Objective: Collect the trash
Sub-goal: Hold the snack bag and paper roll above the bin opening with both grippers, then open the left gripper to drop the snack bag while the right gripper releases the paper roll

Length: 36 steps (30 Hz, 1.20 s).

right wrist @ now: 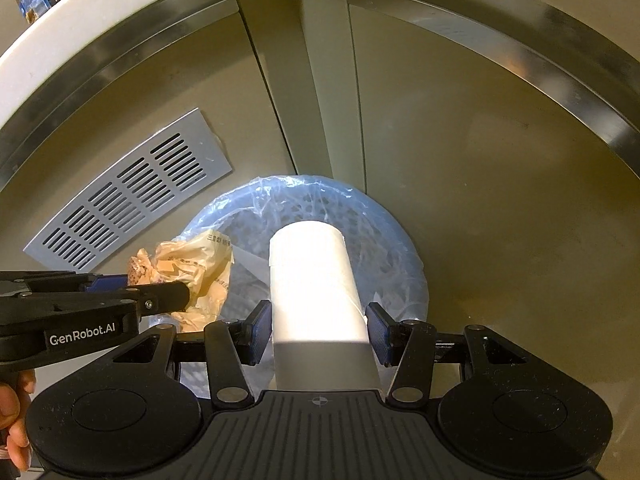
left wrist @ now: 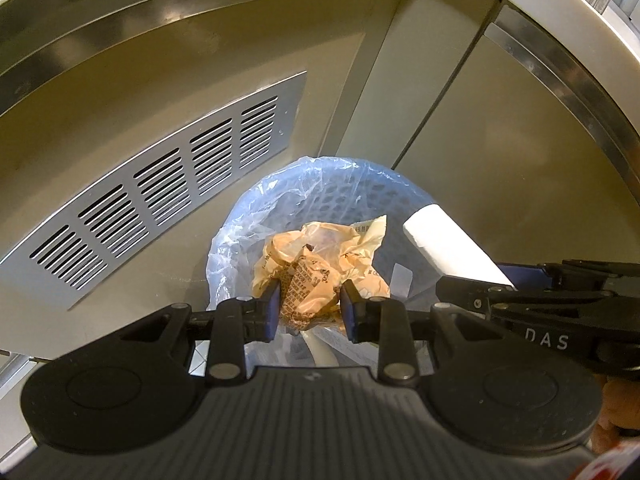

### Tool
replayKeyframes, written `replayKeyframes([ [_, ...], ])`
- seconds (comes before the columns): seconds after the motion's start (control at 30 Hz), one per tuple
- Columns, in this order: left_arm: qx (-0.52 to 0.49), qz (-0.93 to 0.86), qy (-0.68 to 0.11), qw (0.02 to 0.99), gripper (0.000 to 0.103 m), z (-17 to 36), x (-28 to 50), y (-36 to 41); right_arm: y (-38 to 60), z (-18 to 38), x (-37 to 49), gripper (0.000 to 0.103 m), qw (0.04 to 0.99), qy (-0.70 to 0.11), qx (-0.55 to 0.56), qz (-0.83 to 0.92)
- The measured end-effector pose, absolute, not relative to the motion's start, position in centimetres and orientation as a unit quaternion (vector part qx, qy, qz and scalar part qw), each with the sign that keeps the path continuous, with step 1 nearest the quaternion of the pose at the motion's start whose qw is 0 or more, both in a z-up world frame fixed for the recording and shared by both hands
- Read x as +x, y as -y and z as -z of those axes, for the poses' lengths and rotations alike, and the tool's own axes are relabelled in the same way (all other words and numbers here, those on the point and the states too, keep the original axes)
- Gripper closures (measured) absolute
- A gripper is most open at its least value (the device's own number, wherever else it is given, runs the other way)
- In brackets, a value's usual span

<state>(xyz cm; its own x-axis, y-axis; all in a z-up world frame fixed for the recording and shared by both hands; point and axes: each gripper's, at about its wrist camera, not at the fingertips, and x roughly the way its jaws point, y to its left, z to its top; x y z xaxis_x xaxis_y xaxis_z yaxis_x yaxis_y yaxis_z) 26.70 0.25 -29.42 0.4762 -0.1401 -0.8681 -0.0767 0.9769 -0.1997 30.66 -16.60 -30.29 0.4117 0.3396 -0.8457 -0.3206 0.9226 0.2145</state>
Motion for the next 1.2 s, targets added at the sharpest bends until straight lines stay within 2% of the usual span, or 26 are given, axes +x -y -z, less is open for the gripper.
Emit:
replayKeyframes([
  [0.1,-0.104,0.019,-0.510,0.853,0.073,29.5,26.8,-0.2,16.6,30.3,30.7,0.052,0.840,-0.506,0.010,-0.195],
  [0.23,-0.098,0.022,-0.512,0.853,0.064,29.6,27.0,-0.2,16.7,30.4,30.8,0.052,0.840,-0.506,0.011,-0.195],
  [1.2,-0.117,0.004,-0.501,0.857,0.064,28.2,24.6,-1.2,15.8,30.3,31.0,0.052,0.842,-0.501,0.014,-0.200],
])
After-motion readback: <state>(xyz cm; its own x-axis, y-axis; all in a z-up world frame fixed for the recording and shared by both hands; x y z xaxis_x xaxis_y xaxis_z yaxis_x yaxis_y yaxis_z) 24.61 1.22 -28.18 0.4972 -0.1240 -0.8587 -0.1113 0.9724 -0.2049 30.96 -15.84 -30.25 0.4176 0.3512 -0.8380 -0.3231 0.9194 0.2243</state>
